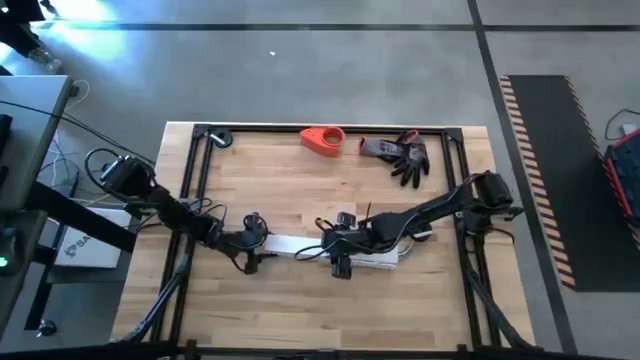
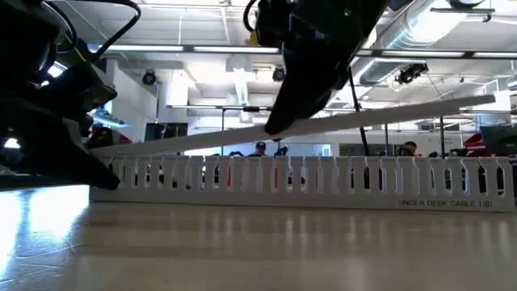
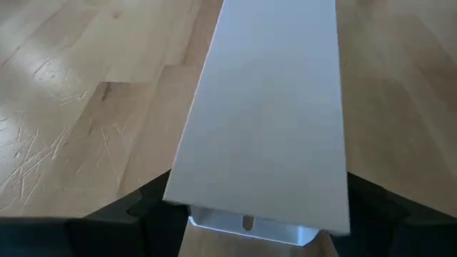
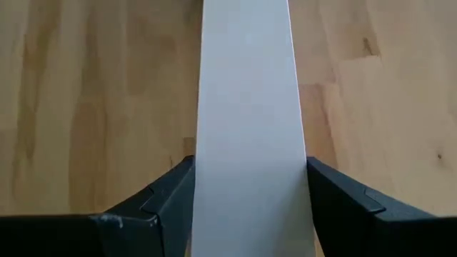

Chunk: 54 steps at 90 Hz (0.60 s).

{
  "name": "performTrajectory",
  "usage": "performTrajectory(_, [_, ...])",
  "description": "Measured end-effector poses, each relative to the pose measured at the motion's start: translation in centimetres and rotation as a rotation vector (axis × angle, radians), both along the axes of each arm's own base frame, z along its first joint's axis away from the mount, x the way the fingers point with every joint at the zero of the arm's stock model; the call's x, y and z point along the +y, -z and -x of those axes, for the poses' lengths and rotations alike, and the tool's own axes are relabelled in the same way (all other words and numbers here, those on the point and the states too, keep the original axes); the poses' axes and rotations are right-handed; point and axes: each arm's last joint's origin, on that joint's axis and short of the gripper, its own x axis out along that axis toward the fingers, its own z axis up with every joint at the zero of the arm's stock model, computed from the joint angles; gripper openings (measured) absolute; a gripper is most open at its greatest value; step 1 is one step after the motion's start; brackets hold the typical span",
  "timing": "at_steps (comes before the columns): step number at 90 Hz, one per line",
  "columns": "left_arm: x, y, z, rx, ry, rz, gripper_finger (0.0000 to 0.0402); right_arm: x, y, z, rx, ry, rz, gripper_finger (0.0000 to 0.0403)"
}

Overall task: Ziptie cables
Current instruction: Close the white cable duct

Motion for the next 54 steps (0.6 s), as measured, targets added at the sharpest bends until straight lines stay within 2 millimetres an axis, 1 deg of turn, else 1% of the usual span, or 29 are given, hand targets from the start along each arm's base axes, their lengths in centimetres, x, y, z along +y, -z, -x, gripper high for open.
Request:
performTrajectory(10, [0.0,0.1,0.1,0.017,0.025,-0.024,0.0263,-0.1,0.4,0.0,0.025,0.008,-0.017,0.0204])
performTrajectory(31, [0.0,0.1,0.2,0.043,0.097,-0.034,0.03,-0.1,0.4,0.1,0.035,0.016,-0.016,0.0203])
performTrajectory(54, [0.2,-1.2,0.5,0.01,0.084,-0.041,0.0302,-0.1,0.2,0.0,0.025,0.012,-0.019,0.0203])
